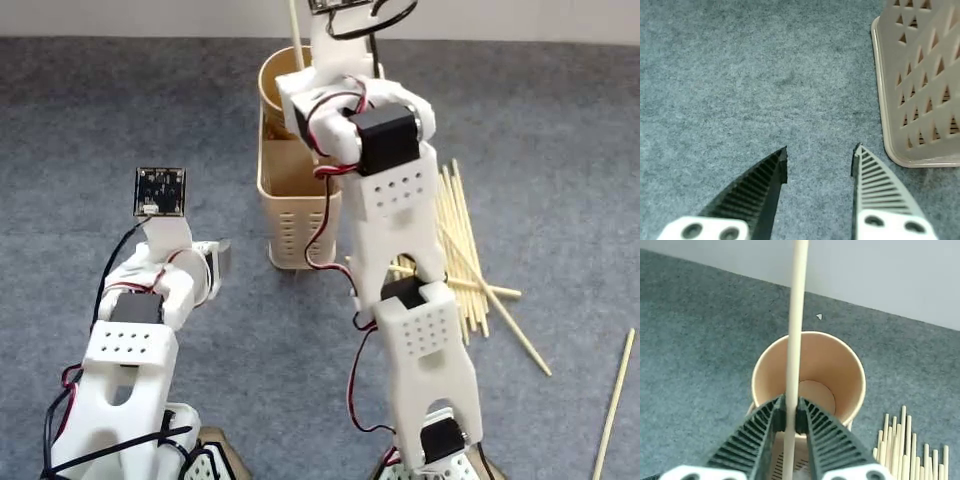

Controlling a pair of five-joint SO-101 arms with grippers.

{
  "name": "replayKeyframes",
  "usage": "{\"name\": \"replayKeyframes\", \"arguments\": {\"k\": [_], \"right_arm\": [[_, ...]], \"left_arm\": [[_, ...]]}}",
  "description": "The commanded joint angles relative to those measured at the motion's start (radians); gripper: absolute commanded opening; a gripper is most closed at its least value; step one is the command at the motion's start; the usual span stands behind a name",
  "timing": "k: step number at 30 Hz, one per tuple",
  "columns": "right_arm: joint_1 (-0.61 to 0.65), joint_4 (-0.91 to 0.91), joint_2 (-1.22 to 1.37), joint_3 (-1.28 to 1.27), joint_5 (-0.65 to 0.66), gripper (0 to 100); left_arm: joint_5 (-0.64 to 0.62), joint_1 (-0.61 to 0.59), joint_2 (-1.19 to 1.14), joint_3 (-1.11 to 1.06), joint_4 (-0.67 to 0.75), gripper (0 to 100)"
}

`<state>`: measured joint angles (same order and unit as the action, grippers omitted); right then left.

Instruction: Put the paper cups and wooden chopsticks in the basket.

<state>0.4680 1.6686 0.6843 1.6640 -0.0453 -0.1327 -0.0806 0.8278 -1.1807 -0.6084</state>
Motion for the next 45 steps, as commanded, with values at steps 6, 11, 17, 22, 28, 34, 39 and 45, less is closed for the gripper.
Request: {"name": "replayKeyframes", "arguments": {"k": [6,11,17,22,28,34,39,45], "right_arm": [[0.004,-0.008,-0.059,0.101,0.012,2.3],[0.036,-0.005,-0.286,0.097,0.091,2.1],[-0.028,0.101,-0.644,-0.291,0.112,1.9],[-0.036,0.096,-1.063,-0.997,0.114,1.9],[0.044,-0.361,-1.544,-1.735,0.15,1.9],[0.044,-0.797,-1.443,-1.942,0.147,1.9],[0.05,-0.889,-1.251,-1.77,0.144,1.9],[0.056,-1.038,-1.152,-1.816,0.091,1.9]], "left_arm": [[-0.002,0.01,0.022,0.004,0.018,22],[-0.002,0.01,0.022,0.004,0.018,22],[-0.002,0.01,0.021,0.004,0.029,22],[-0.002,0.01,0.021,0.004,0.029,22],[-0.002,0.012,0.021,0.002,0.029,22],[-0.002,0.012,0.021,-0.015,0.031,22],[-0.002,0.01,0.021,-0.022,0.069,22],[-0.002,0.01,0.021,-0.022,0.072,22]]}}
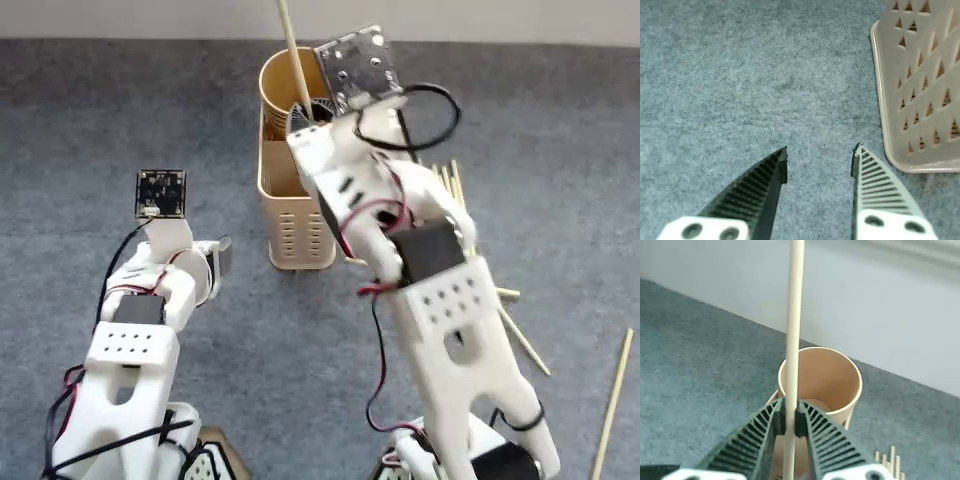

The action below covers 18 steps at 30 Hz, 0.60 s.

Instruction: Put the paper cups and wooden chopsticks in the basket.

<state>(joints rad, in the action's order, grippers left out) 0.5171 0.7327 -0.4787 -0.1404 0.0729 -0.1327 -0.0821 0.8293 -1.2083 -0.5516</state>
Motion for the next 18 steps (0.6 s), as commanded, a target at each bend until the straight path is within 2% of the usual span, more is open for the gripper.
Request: {"name": "replayKeyframes", "arguments": {"k": [1,7,9,11,16,18], "right_arm": [[0.007,-0.145,0.013,-0.041,-0.038,1.9],[0.013,-0.366,0.012,-0.278,-0.037,2.1],[0.01,-0.374,0.01,-0.343,-0.031,2.8],[-0.002,-0.343,-0.008,-0.354,-0.031,7.7],[-0.007,-0.283,-0.137,-0.36,0.005,27.8],[-0.005,-0.229,-0.203,-0.357,0.048,29.6]], "left_arm": [[-0.002,0.012,0.019,0.005,0.015,22],[-0.002,0.012,0.019,0.005,0.012,22],[-0.002,0.012,0.019,0.005,0.012,22],[-0.002,0.012,0.019,0.005,0.012,22],[-0.002,0.012,0.019,0.005,0.014,22],[-0.002,0.012,0.019,0.005,0.014,22]]}}
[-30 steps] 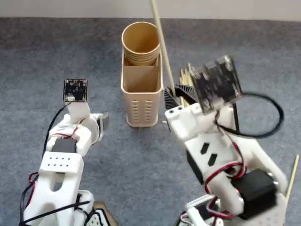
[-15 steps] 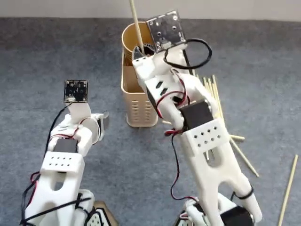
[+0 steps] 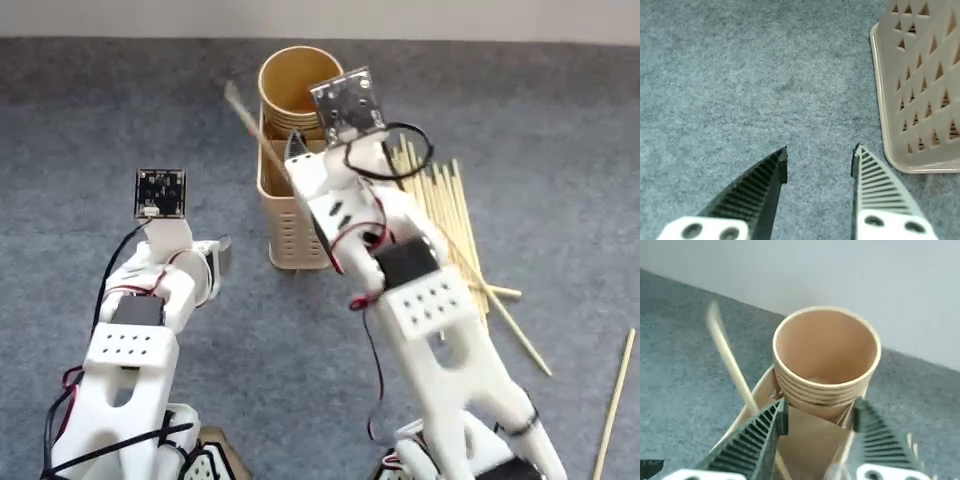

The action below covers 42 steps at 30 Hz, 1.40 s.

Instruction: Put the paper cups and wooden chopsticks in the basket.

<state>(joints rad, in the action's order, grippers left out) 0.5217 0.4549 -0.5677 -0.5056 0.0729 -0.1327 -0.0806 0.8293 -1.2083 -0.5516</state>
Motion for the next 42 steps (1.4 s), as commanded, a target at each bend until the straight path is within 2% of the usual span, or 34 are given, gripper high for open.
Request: {"name": "replayKeyframes", "arguments": {"k": [1,5,8,11,13,15,19,23,32,42], "right_arm": [[-0.01,0.102,-0.15,0.012,0.057,29.3],[-0.048,0.377,-0.302,0.101,0.104,26.1],[-0.162,0.573,-0.381,0.142,0.155,19.7],[-0.315,0.648,-0.381,0.071,0.318,9.2],[-0.395,0.622,-0.349,-0.031,0.463,1.9],[-0.441,0.596,-0.302,-0.153,0.549,1.3],[-0.449,0.466,-0.151,-0.318,0.563,15.1],[-0.423,0.341,0.031,-0.318,0.615,27.6],[-0.394,0.134,0.303,-0.328,0.631,27.6],[-0.387,0.114,0.325,-0.357,0.634,27.6]], "left_arm": [[-0.002,0.01,0.019,0.005,0.014,22],[-0.002,0.01,0.019,0.005,0.014,22],[-0.002,0.01,0.019,0.005,0.012,22],[-0.002,0.01,0.019,0.005,0.012,22],[-0.002,0.01,0.019,0.005,0.012,22],[-0.002,0.013,0.019,0.005,0.012,22],[-0.002,0.013,0.019,0.005,0.012,22],[-0.002,0.01,0.019,0.004,0.011,22],[-0.002,0.01,0.019,0.004,0.012,22],[-0.002,0.013,0.019,0.004,0.014,22]]}}
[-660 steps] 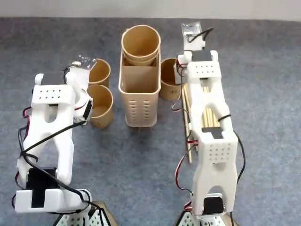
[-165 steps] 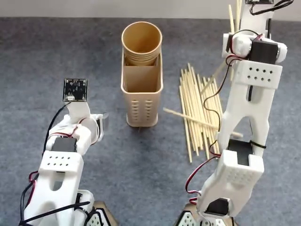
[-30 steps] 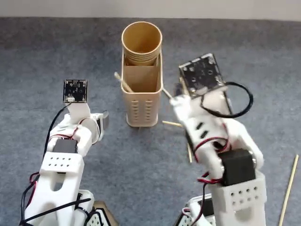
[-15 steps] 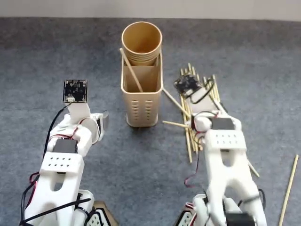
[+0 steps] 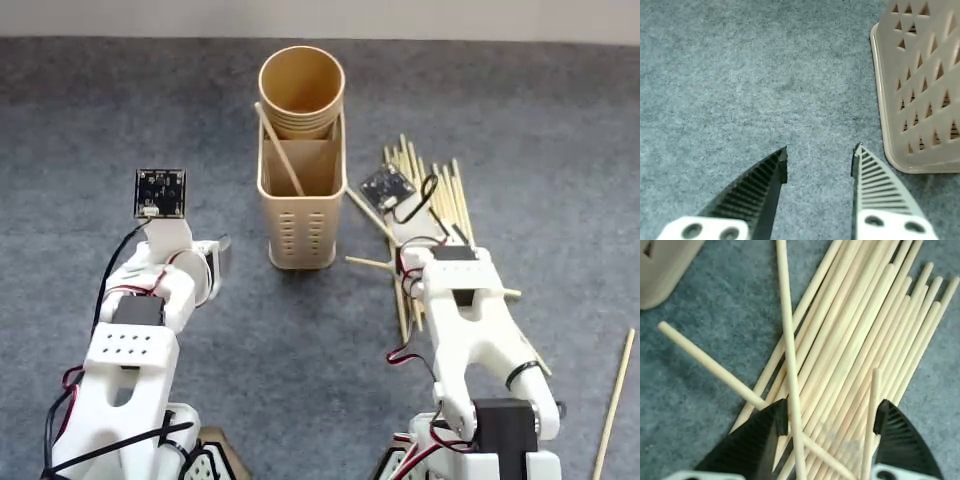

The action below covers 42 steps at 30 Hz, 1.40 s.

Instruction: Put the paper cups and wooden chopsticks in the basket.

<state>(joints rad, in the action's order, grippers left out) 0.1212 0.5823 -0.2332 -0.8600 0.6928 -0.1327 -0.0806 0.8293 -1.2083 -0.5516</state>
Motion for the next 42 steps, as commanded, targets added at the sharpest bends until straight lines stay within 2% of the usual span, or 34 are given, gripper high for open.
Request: {"name": "replayKeyframes", "arguments": {"k": [1,3,9,16,19,23,28,34,42], "right_arm": [[0.016,-0.013,-0.004,-0.002,0.014,27.2],[0.025,-0.013,0.001,-0.004,0.014,23.7],[0.024,-0.013,0.073,0.001,0.006,4.4],[0.007,-0.031,0.111,0.008,-0.006,3.3],[-0.054,-0.117,0.111,0.041,-0.12,1.0],[-0.15,-0.077,0.11,0.222,-0.244,0.4],[-0.199,0.11,0.11,0.567,-0.399,0.4],[-0.128,0.226,0.11,0.883,-0.52,0.4],[-0.031,0.314,0.11,1.133,-0.598,0.5]], "left_arm": [[-0.002,0.013,0.019,0.004,0.014,22],[-0.002,0.013,0.019,0.004,0.012,22],[-0.002,0.013,0.019,0.004,0.012,22],[-0.002,0.013,0.019,0.004,0.011,22],[-0.002,0.013,0.019,0.004,0.011,22],[-0.002,0.013,0.019,0.004,0.014,22],[-0.002,0.015,0.019,0.004,0.015,22],[-0.002,0.015,0.019,0.004,0.015,22],[-0.002,0.015,0.019,0.004,0.017,22]]}}
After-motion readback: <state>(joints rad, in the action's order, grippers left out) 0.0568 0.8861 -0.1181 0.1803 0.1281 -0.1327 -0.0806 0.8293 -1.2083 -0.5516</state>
